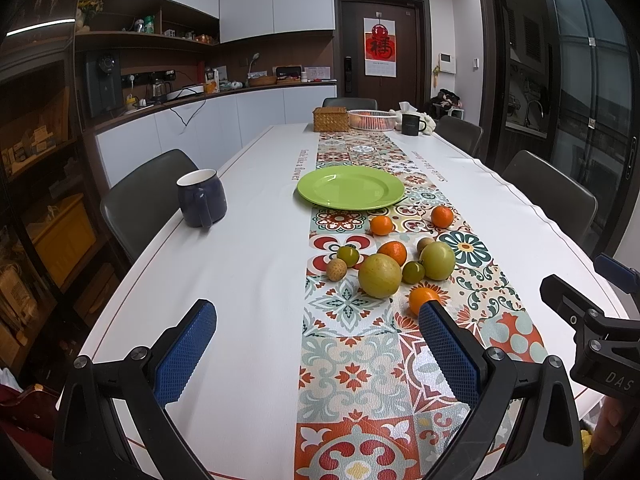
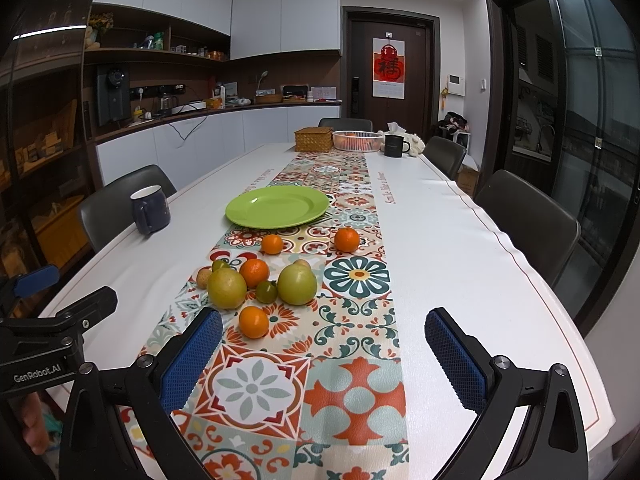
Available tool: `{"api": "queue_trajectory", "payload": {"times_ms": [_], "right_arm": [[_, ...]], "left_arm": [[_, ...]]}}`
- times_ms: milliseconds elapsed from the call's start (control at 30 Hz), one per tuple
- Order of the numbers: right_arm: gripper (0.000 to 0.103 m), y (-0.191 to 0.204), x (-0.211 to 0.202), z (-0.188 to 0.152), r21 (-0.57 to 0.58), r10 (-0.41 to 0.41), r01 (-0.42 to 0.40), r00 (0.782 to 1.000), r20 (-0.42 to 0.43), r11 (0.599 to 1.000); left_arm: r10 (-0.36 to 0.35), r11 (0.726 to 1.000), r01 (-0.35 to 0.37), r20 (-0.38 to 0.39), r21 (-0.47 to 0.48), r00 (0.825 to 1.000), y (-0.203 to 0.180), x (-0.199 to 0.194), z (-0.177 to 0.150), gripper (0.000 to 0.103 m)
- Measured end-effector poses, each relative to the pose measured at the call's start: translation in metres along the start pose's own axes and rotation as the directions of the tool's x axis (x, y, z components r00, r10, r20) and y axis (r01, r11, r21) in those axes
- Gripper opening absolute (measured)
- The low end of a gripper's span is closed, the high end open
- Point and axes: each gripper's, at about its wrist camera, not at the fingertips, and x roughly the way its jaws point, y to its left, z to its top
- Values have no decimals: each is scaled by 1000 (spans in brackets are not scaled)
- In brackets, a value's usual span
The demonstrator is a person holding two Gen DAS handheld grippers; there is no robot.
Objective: Organize fruits
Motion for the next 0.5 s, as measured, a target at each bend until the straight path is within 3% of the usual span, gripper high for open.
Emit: {"api": "queue_trajectory", "payload": {"times_ms": [500], "right_arm": [[102,6,2,1,-6,11,-11,1000,-9,1000]], "left_arm": [[-4,1000,4,1,1,1000,-1,-1,1,103]]}}
